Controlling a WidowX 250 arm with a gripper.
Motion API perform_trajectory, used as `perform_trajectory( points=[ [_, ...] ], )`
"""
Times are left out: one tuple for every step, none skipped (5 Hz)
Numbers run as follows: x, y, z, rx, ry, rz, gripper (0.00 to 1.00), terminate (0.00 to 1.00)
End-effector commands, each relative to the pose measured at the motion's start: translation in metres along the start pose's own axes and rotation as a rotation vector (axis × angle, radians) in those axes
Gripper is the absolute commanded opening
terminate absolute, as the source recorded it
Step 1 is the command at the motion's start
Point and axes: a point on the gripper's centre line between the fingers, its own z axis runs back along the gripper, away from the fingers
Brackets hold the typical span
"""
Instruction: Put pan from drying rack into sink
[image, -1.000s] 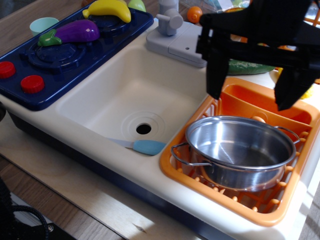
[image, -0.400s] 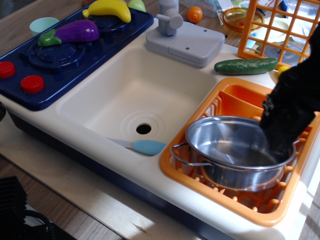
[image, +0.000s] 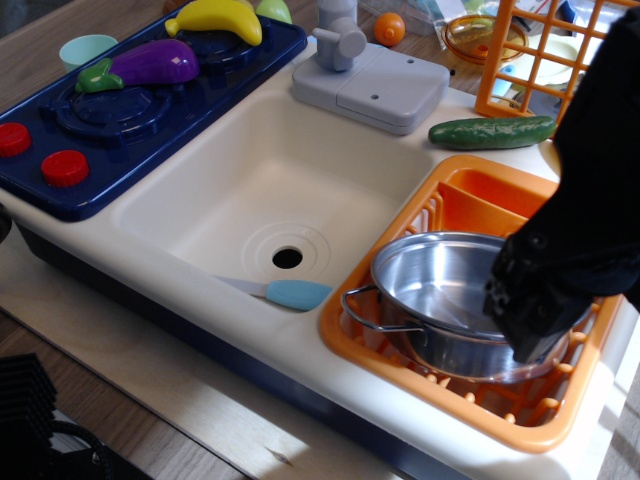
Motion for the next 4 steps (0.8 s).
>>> perform_trajectory(
  points=[
    [0.004, 0.007, 0.008, -0.064, 0.023, 0.107, 1.0, 0.0],
    [0.007, 0.012, 0.0, -0.075, 0.014, 0.162, 1.0, 0.0],
    [0.015, 0.015, -0.005, -0.084, 0.035, 0.182, 1.0, 0.0],
    [0.025, 0.021, -0.015, -0.125, 0.083, 0.189, 1.0, 0.0]
  ],
)
